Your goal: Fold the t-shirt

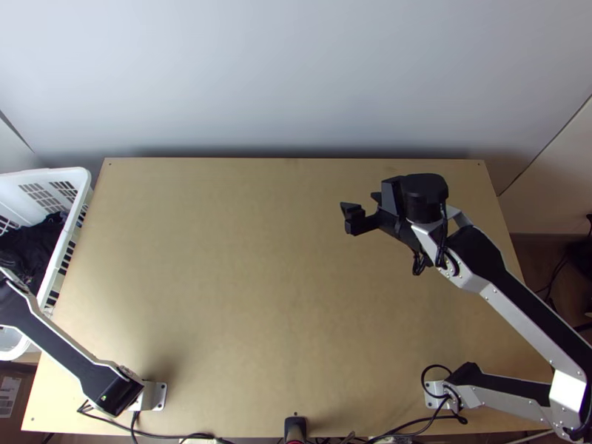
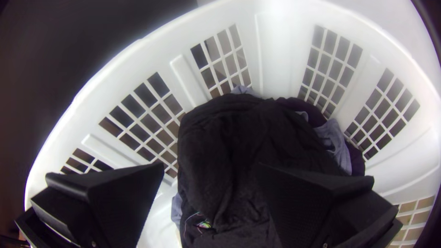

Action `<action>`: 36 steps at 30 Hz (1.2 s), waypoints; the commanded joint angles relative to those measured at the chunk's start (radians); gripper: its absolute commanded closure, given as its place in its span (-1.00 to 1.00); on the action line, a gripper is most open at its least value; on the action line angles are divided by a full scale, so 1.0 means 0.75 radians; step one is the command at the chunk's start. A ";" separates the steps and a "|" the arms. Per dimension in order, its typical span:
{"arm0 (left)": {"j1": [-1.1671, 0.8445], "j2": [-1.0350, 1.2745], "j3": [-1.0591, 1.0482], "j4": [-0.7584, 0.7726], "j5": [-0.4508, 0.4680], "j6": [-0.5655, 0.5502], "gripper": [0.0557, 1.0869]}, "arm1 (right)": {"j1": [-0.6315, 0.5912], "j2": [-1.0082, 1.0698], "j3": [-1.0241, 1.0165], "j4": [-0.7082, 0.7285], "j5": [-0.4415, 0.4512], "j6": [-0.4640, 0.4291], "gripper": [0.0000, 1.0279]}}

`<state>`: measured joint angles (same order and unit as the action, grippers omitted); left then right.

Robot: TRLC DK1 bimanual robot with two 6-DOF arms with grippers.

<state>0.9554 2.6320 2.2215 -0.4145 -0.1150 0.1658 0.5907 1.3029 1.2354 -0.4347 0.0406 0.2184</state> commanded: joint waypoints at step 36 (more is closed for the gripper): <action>-0.055 -0.503 -0.029 -0.505 0.196 -0.043 0.92 | -0.096 0.005 0.001 -0.003 -0.001 -0.042 -0.87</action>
<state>0.9600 2.5126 2.2444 -0.5602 -0.1047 0.1932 0.5167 1.3155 1.2369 -0.4488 0.0410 0.1864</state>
